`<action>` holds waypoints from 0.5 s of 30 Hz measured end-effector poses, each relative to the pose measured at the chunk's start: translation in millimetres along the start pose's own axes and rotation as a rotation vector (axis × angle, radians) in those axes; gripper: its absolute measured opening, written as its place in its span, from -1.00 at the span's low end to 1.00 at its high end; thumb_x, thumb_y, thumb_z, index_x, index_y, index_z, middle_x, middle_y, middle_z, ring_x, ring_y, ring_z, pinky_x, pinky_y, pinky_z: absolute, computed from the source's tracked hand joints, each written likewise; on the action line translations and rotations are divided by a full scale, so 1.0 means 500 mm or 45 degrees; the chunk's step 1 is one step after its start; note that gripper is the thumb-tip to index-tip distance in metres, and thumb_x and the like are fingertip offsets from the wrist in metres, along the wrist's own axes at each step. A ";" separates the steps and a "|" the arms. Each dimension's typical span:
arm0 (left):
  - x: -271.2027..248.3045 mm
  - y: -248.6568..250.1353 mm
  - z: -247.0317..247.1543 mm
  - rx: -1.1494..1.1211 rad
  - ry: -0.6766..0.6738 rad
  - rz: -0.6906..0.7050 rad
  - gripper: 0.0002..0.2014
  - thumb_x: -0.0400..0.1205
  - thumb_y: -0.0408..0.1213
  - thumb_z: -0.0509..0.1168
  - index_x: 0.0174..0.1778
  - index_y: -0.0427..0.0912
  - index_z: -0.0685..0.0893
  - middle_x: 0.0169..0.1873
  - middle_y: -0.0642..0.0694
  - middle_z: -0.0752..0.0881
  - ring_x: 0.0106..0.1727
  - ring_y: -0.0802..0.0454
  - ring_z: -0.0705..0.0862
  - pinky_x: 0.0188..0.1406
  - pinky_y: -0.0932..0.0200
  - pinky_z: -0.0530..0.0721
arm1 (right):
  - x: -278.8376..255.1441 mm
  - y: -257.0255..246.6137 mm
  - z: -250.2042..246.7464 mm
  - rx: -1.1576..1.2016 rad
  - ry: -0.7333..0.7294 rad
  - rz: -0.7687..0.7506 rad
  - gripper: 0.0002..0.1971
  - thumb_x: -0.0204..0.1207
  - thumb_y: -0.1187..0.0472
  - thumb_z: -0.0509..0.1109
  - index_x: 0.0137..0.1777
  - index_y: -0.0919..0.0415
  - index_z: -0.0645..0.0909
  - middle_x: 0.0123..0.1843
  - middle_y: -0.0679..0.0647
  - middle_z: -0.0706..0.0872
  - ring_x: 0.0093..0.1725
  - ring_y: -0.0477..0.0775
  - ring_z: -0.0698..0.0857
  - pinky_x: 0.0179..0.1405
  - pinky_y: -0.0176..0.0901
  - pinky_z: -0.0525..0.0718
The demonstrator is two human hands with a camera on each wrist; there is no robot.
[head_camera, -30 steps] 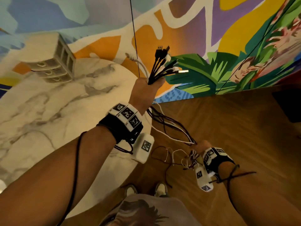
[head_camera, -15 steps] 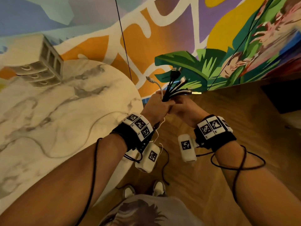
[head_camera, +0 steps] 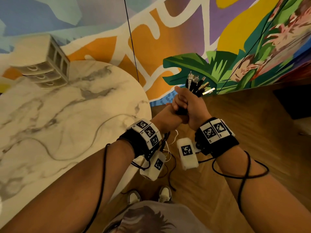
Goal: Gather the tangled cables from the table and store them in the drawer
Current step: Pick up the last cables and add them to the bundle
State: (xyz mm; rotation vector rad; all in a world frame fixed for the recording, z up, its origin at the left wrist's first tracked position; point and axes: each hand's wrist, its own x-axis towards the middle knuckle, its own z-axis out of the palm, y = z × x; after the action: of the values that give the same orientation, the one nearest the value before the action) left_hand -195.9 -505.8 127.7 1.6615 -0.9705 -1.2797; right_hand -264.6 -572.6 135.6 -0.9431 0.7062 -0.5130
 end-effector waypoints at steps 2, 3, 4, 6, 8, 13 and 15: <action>0.003 -0.017 -0.004 0.132 0.008 0.037 -0.80 0.56 -0.54 0.31 -0.33 -0.20 0.61 -0.51 0.08 0.66 -0.44 0.34 0.62 -0.37 0.43 0.57 | 0.003 0.003 0.001 -0.087 0.013 -0.070 -0.52 0.60 0.26 0.29 -0.54 0.12 0.22 -0.66 -0.03 0.28 -0.62 0.01 0.35 -0.30 -0.19 0.56; 0.005 -0.024 -0.010 0.229 -0.018 0.070 -0.95 0.56 -0.42 0.35 -0.16 -0.20 0.66 -0.30 0.00 0.72 -0.22 0.23 0.69 -0.14 0.30 0.63 | 0.004 0.002 0.003 -0.112 0.028 -0.114 -0.53 0.61 0.29 0.28 -0.53 0.12 0.23 -0.66 -0.05 0.27 -0.65 -0.01 0.30 -0.41 -0.24 0.52; 0.006 -0.025 -0.016 0.339 -0.049 0.062 -0.84 0.56 -0.29 0.38 0.04 -0.17 0.65 -0.11 -0.04 0.73 -0.04 0.13 0.69 0.04 0.18 0.63 | 0.008 0.003 0.002 -0.104 0.040 -0.152 -0.54 0.62 0.33 0.26 -0.52 0.12 0.23 -0.65 -0.06 0.26 -0.67 -0.04 0.26 -0.54 -0.27 0.44; 0.006 -0.015 -0.038 0.681 -0.155 0.000 -0.75 0.57 -0.19 0.33 0.14 -0.15 0.60 -0.04 -0.03 0.69 0.05 0.04 0.65 0.06 0.12 0.58 | 0.017 0.005 -0.004 -0.106 0.078 -0.212 -0.55 0.61 0.35 0.26 -0.50 0.12 0.22 -0.64 -0.07 0.24 -0.67 -0.08 0.19 -0.63 -0.25 0.24; -0.003 0.016 -0.068 0.964 -0.022 0.082 -0.83 0.64 -0.21 0.22 -0.01 -0.23 0.61 -0.13 -0.10 0.67 0.00 -0.05 0.62 -0.05 0.09 0.55 | 0.024 0.011 -0.012 -0.180 0.117 -0.222 -0.55 0.58 0.30 0.29 -0.52 0.10 0.24 -0.64 -0.09 0.26 -0.66 -0.07 0.19 -0.61 -0.23 0.19; -0.016 0.110 -0.101 0.464 0.650 0.539 -0.65 0.66 -0.11 0.15 0.26 -0.21 0.60 0.18 -0.07 0.63 0.22 0.08 0.56 0.22 0.18 0.50 | 0.008 0.034 -0.001 -0.471 0.046 -0.305 -0.62 0.61 0.42 0.23 -0.46 0.20 0.36 -0.68 -0.04 0.40 -0.71 -0.09 0.32 -0.65 -0.28 0.32; -0.013 0.125 -0.065 0.680 0.475 0.570 -0.52 0.69 0.03 0.12 0.40 -0.22 0.50 0.33 -0.11 0.57 0.34 0.06 0.51 0.30 0.16 0.44 | 0.014 0.049 0.004 -0.540 0.003 -0.325 -0.79 0.59 0.53 0.19 -0.26 0.40 0.52 -0.54 0.04 0.58 -0.57 0.00 0.52 -0.44 -0.22 0.56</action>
State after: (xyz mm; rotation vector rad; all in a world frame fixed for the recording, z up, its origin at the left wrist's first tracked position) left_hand -171.5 -518.9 192.8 1.8380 -1.4201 -0.4082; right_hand -256.0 -563.9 113.3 -1.4423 0.7143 -0.5999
